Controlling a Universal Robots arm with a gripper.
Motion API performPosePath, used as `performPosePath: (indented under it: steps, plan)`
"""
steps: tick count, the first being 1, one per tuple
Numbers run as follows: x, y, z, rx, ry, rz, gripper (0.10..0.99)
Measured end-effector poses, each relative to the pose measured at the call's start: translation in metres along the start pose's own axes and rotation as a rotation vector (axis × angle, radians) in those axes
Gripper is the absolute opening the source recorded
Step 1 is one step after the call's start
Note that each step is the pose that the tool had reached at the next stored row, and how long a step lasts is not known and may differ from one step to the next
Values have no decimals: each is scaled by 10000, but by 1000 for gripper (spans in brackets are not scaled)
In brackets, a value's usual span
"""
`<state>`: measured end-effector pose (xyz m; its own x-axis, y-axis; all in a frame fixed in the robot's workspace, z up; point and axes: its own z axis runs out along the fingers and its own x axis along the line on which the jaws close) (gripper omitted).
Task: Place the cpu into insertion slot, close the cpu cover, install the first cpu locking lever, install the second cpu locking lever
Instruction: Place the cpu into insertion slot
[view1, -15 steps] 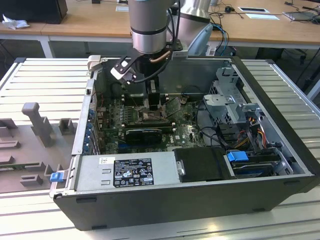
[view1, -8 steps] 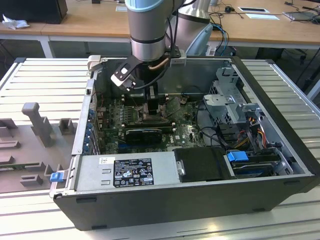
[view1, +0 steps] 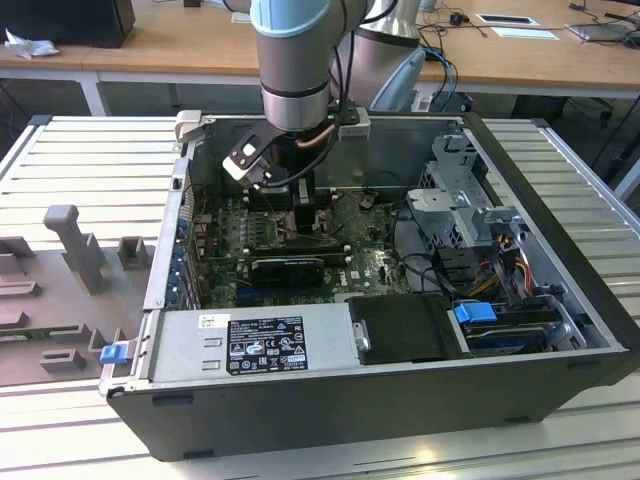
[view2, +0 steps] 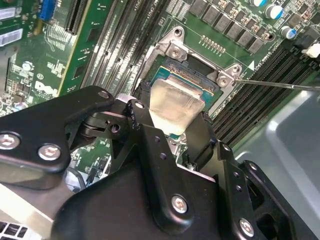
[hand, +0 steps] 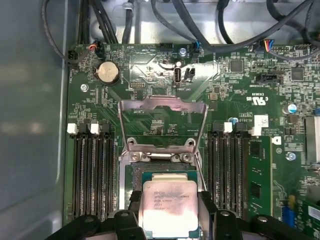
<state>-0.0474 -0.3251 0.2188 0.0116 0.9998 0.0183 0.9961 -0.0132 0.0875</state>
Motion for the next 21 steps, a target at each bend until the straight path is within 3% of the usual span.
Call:
performPosePath:
  steps: [21]
  plan:
    - [78, -11, 164, 5, -8, 62, 525]
